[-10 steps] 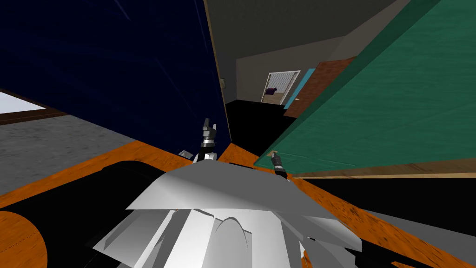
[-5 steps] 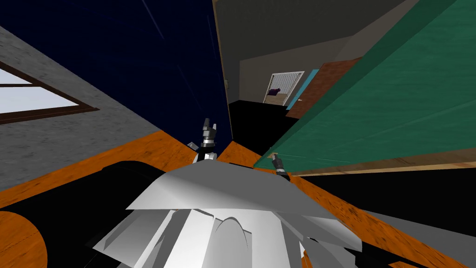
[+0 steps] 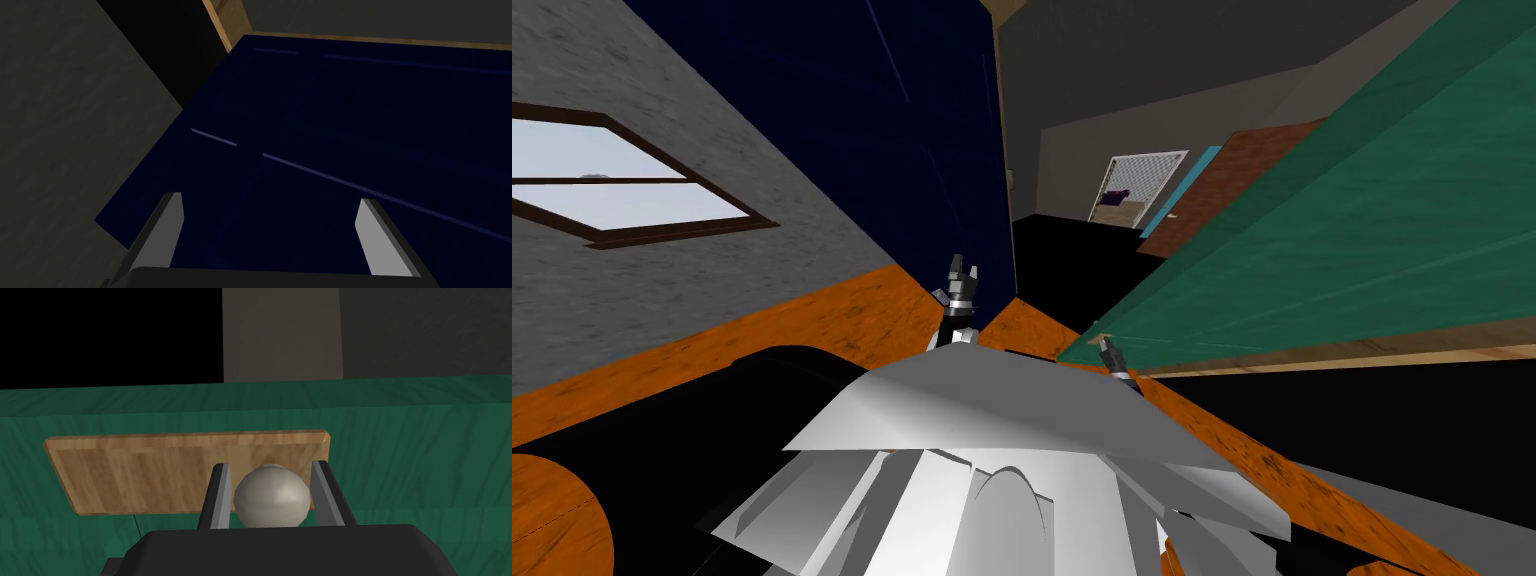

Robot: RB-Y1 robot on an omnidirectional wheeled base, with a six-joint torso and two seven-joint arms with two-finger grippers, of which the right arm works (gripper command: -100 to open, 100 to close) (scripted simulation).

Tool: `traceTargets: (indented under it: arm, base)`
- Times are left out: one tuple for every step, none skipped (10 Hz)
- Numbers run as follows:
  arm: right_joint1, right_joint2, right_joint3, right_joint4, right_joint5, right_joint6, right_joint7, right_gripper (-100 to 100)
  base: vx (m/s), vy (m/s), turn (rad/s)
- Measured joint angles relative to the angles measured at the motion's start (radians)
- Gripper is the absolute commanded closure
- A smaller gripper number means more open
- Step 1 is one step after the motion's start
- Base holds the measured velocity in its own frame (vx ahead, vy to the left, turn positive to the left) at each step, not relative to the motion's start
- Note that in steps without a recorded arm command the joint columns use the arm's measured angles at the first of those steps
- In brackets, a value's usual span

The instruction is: Pull the door open

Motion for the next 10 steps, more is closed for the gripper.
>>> traceTargets:
  arm:
    - [0.023,-0.012,0.004,-0.019,0.003,-0.011,-0.008,100]
    - [0.028,-0.011,0.007,-0.02,0.005,-0.012,-0.01,100]
    - [0.022,-0.005,0.013,-0.017,-0.002,-0.005,-0.001,100]
    - [0.011,-0.003,0.018,-0.014,-0.008,-0.001,0.007,100]
    - [0.019,-0.003,0.019,-0.036,-0.01,0.012,0.011,100]
    - [0.018,0.003,0.025,-0.049,-0.017,0.027,0.021,100]
    - [0.027,0.007,0.032,-0.089,-0.026,0.056,0.034,100]
    - [0.019,0.014,0.038,-0.095,-0.034,0.069,0.047,100]
    - [0.0,0.022,0.045,-0.078,-0.042,0.067,0.061,100]
    - [0.003,0.025,0.052,-0.081,-0.044,0.07,0.067,100]
  base:
    - [-0.12,-0.034,0.023]
    - [-0.15,-0.051,0.052]
    - [-0.223,-0.067,0.095]
    - [-0.132,-0.042,0.022]
    - [-0.161,-0.074,0.051]
    - [-0.196,-0.107,0.107]
    - [-0.2,-0.074,0.089]
    - [-0.226,-0.062,0.076]
    - [-0.146,-0.043,0.031]
    - [-0.046,-0.011,-0.032]
